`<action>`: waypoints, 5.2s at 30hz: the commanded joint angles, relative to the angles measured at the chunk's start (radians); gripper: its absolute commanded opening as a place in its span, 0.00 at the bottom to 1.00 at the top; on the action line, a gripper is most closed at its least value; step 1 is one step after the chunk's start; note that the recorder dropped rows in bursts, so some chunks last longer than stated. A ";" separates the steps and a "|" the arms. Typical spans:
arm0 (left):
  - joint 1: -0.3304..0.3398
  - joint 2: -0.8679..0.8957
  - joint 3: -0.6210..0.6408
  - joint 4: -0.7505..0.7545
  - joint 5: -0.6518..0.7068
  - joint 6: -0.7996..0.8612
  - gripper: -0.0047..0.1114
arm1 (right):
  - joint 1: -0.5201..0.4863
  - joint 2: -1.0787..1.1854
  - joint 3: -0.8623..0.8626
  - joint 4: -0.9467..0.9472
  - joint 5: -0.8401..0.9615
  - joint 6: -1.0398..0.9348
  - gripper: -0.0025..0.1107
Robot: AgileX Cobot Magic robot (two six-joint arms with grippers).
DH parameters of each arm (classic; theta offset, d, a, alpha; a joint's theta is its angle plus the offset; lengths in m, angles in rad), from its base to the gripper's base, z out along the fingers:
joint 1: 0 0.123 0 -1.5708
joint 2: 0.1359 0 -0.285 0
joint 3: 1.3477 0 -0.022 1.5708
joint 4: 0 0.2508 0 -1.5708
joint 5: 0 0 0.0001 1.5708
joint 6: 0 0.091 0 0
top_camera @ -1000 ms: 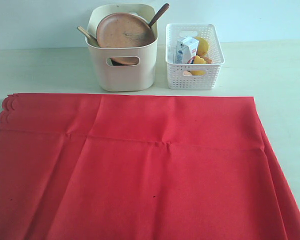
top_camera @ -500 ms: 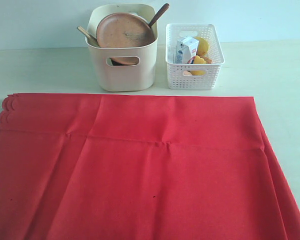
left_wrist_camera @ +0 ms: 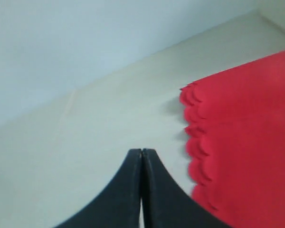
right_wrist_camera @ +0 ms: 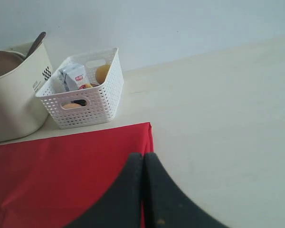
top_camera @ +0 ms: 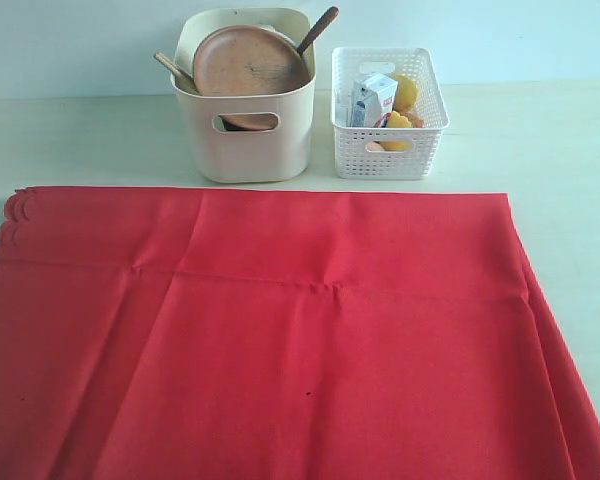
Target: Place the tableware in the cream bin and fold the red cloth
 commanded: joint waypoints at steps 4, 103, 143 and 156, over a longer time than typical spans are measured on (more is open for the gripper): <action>-0.005 -0.006 0.002 0.290 -0.622 0.006 0.04 | -0.002 -0.002 0.005 -0.008 -0.016 -0.004 0.02; 0.204 1.812 -0.894 -0.898 0.321 0.403 0.04 | -0.002 -0.002 0.005 0.072 -0.151 0.087 0.02; -0.593 1.660 -1.256 -0.915 0.444 0.016 0.04 | -0.002 1.191 -0.256 1.283 0.220 -1.237 0.02; -0.876 2.007 -1.692 -0.917 0.528 -0.162 0.04 | -0.002 1.270 -0.256 1.315 0.204 -1.304 0.02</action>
